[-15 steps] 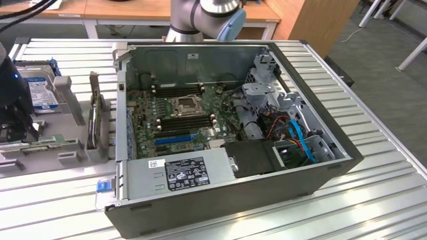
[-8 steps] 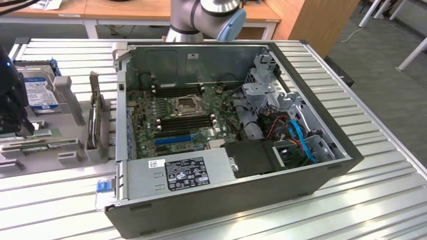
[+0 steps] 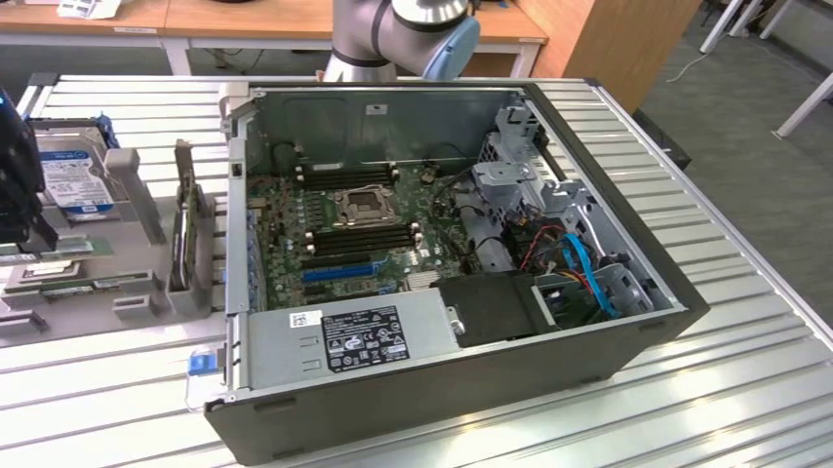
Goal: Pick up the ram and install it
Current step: 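Pick up the ram and move it above insertion slot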
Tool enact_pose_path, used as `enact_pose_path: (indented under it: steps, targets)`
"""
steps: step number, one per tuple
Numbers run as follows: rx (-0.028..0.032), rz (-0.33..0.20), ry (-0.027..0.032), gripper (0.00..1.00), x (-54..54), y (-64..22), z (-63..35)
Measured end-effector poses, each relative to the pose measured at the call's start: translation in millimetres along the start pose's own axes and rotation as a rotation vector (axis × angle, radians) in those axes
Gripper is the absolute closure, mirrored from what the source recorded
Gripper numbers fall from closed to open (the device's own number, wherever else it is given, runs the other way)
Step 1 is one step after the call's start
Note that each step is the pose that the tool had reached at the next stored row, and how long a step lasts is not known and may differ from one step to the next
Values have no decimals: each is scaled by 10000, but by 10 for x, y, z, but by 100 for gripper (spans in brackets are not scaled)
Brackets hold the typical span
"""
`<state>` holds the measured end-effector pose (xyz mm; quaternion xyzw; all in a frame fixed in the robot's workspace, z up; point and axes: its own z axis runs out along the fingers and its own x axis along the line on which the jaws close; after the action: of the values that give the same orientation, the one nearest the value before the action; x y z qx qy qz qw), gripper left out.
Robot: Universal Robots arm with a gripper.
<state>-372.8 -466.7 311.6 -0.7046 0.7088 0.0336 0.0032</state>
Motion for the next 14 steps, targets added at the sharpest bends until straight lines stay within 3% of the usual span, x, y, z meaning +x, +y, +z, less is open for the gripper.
enact_pose_path:
  steps: [14]
  targets:
    - [0,0,0,88,-16,14,-306]
